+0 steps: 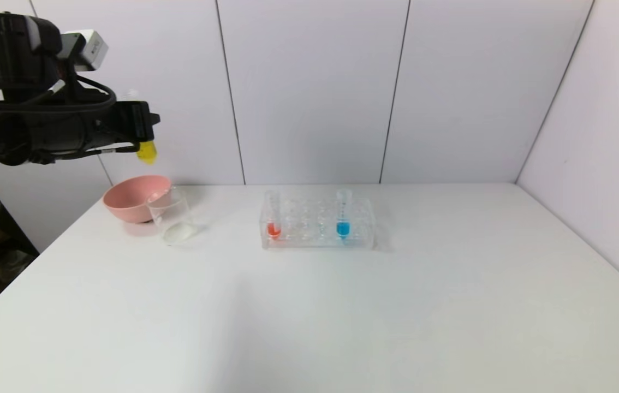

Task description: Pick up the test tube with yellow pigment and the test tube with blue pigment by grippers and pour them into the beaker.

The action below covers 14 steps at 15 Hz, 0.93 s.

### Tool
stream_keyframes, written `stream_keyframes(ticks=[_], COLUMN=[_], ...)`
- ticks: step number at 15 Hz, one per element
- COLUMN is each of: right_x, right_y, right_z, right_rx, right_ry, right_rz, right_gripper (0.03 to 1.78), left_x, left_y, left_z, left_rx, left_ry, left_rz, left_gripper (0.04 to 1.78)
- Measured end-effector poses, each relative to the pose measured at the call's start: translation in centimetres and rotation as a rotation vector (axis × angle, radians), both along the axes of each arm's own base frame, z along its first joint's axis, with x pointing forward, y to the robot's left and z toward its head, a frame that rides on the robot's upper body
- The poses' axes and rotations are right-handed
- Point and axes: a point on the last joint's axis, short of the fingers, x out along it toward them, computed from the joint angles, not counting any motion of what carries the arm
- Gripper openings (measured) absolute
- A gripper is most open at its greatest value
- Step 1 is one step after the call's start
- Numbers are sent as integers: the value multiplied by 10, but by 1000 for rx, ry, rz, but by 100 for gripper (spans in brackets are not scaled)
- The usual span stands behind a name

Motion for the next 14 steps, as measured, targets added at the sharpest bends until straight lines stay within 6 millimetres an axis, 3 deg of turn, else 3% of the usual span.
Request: stream_keyframes(ticks=[7, 14], right_x=[0, 0], right_y=[0, 0], right_z=[0, 0], right_rx=[0, 0], right_ry=[0, 0], right_rz=[-1, 0], right_gripper=[171, 171], left_x=[-6, -1], left_y=[60, 67], left_z=[-10, -17], left_rx=[60, 54], left_ry=[33, 52], left_rz=[-28, -18], left_gripper=[51, 51])
